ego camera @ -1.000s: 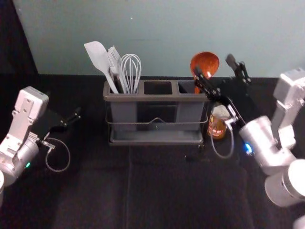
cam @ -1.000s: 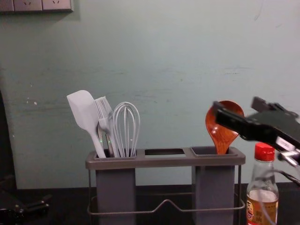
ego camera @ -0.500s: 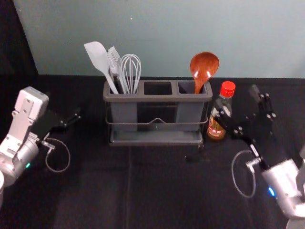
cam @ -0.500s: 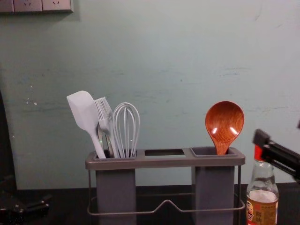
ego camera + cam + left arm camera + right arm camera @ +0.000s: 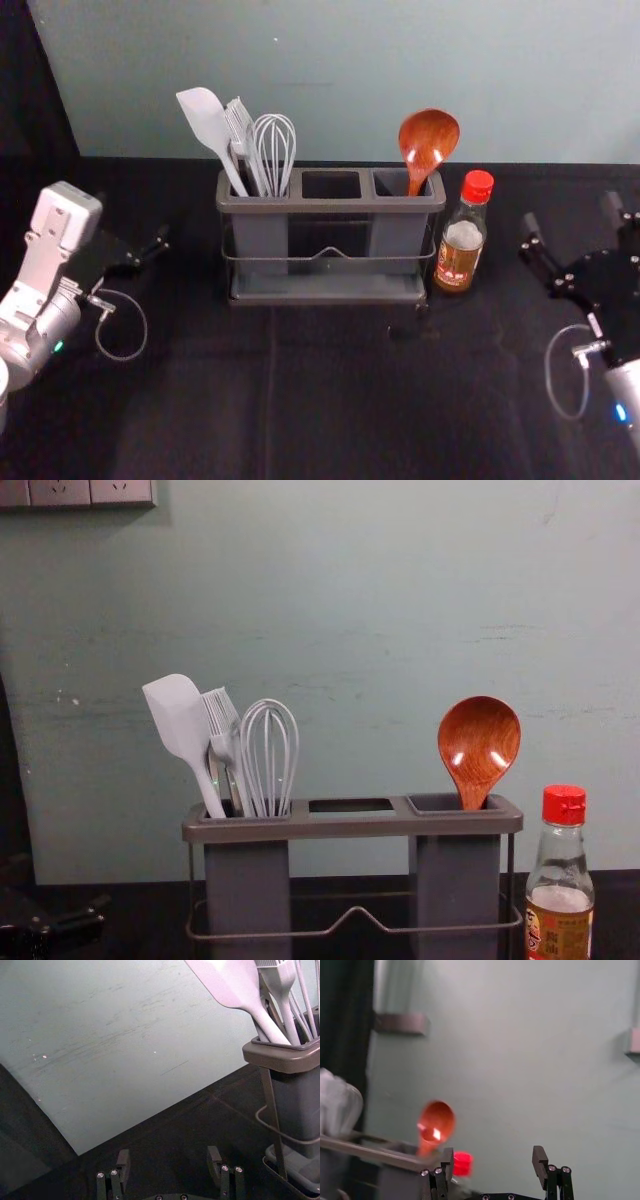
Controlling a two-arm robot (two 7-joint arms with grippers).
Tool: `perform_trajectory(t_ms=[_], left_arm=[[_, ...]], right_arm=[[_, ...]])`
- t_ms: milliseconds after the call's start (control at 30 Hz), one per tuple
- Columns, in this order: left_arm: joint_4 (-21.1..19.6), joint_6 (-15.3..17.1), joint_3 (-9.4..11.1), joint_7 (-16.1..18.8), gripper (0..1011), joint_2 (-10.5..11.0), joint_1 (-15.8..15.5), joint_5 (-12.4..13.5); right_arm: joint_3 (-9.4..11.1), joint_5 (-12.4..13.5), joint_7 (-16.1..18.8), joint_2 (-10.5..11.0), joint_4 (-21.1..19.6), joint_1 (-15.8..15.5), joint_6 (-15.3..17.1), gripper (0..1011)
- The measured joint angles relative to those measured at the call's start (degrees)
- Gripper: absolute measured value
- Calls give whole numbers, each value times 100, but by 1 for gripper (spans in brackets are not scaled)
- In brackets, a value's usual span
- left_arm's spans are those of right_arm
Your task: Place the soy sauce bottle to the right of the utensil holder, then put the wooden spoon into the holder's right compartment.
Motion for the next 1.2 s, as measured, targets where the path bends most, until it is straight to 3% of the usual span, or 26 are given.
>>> perform_trajectory(t_ms=[133, 233, 467, 700, 967, 1200], left_arm=[[0, 0, 0, 0, 1005, 0, 0, 0], [0, 0, 0, 0, 1005, 0, 0, 0], [0, 0, 0, 0, 1005, 0, 0, 0], [0, 0, 0, 0, 1005, 0, 0, 0], [0, 0, 0, 0, 1005, 0, 0, 0], [0, 0, 0, 0, 1005, 0, 0, 0]], right_arm=[[181, -357, -269, -58, -48, 60, 576, 1002], [262, -673, -481, -90, -126, 131, 1253, 1002], [257, -1124, -715, -89, -144, 301, 2295, 1003], [213, -1346, -806, -42, 168, 532, 2477, 1002], [-33, -1587, -713, 167, 1123, 1183, 2011, 1002], [-203, -1609, -564, 230, 1613, 1595, 2061, 1002]])
